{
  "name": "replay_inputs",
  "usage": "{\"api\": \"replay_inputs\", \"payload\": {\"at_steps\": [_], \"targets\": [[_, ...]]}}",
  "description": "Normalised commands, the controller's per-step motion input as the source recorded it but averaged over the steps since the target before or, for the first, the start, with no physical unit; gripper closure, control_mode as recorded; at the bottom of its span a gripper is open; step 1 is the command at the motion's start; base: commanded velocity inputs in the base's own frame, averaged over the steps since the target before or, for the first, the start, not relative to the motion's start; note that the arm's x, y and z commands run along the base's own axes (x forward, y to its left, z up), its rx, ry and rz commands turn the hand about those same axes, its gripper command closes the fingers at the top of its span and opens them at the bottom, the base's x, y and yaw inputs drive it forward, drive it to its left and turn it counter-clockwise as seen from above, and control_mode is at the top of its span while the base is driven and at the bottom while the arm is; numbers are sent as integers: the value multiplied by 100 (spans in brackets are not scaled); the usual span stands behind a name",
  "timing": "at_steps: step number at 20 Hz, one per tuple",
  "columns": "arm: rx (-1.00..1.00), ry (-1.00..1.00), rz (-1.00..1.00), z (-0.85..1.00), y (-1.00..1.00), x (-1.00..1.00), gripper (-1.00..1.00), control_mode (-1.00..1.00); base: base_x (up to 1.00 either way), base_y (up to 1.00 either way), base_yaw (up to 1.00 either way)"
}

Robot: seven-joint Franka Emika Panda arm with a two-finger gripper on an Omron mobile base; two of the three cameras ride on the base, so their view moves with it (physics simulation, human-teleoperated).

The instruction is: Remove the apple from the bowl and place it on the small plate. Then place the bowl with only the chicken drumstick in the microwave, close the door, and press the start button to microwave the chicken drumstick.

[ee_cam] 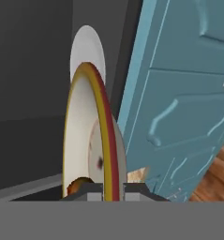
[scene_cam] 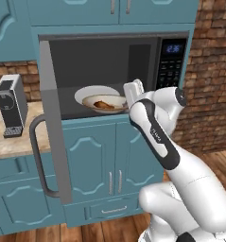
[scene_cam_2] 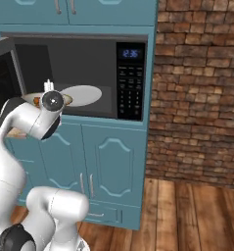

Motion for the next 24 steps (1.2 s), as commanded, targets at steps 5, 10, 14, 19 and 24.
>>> {"api": "replay_inputs", "payload": {"at_steps": [5, 10, 14, 19, 24], "targets": [[0, -11, 0, -2, -7, 43, 100, -100, 0, 0, 0], [-2, 0, 0, -11, 0, 47, 100, -100, 0, 0, 0], [-4, -2, 0, -10, 0, 44, 100, -100, 0, 0, 0], [-4, -3, 0, -9, 2, 46, 100, -100, 0, 0, 0], [-8, 0, 0, -28, 6, 47, 100, -100, 0, 0, 0]]}}
